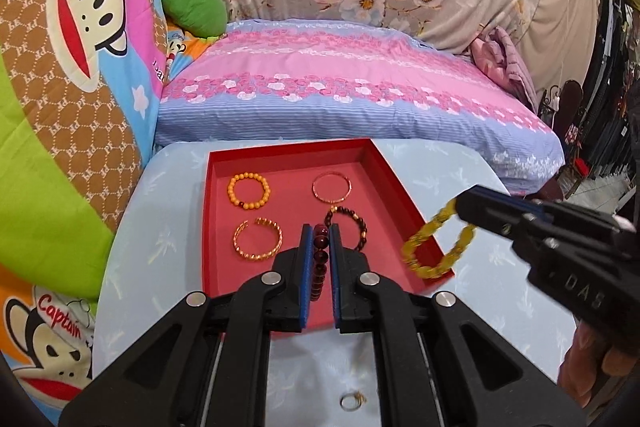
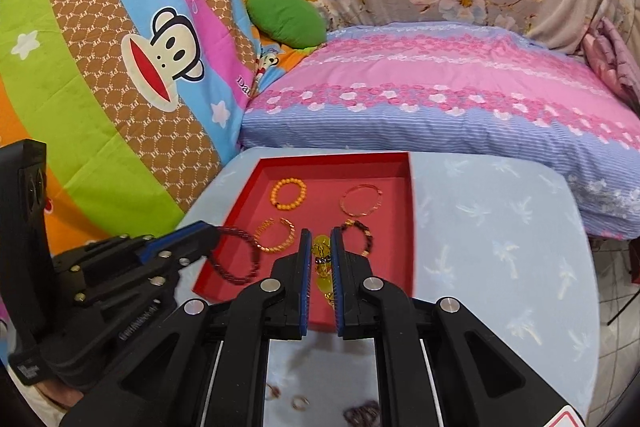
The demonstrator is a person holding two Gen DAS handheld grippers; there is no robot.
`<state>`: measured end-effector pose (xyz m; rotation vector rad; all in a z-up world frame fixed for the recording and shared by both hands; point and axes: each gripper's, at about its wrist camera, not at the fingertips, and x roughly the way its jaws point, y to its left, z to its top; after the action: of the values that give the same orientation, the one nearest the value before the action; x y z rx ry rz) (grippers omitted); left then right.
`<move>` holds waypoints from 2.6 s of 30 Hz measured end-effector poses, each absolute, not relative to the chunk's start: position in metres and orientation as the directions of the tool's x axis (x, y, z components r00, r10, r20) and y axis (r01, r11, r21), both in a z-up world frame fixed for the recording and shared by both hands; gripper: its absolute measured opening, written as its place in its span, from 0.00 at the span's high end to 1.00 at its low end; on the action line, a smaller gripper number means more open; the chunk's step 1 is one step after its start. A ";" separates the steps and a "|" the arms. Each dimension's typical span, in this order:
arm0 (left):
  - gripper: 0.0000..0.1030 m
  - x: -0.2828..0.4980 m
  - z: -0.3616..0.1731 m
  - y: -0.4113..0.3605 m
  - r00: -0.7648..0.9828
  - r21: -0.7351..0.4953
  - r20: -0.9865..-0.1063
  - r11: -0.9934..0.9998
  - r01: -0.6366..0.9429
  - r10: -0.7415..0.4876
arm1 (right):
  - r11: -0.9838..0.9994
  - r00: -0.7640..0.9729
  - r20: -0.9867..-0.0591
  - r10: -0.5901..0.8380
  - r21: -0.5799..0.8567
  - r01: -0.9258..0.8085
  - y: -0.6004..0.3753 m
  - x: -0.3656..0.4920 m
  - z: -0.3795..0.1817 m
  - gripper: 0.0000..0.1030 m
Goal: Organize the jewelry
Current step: 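Carry both bracelets into the red box and open both tools to release them, then withdraw both open tools from the red box toward the remaining jewelry, then grasp the dark garnet multi-strand bracelet with the right tool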
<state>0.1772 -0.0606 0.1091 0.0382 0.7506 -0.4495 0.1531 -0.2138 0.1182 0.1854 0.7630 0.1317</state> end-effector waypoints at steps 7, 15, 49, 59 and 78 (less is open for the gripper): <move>0.93 0.216 0.065 -0.059 0.570 -0.205 -0.718 0.904 0.374 -0.399 | 0.958 0.644 -0.725 0.243 0.285 -0.040 -0.202 0.192 0.073 0.91; 0.92 0.227 0.013 -0.050 0.535 -0.164 -0.780 0.931 0.327 -0.326 | 0.975 0.571 -0.805 0.159 0.218 0.035 -0.214 0.198 0.021 0.91; 0.47 0.141 0.029 -0.006 0.624 -0.096 -0.750 0.969 0.226 -0.220 | 0.984 0.618 -0.780 0.096 0.168 0.059 -0.212 0.102 0.035 0.69; 0.47 0.092 0.006 0.015 0.589 -0.098 -0.780 0.971 0.218 -0.211 | 0.978 0.575 -0.812 0.098 0.186 0.095 -0.214 0.058 0.016 0.69; 0.47 0.052 -0.016 0.042 0.543 -0.149 -0.810 0.973 0.177 -0.222 | 0.978 0.535 -0.841 0.084 0.173 0.118 -0.212 0.020 -0.007 0.69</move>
<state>0.0523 0.0419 -0.0162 -0.0509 0.9686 -0.2372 0.0199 -0.2119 -0.0072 0.2190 1.0086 -0.0209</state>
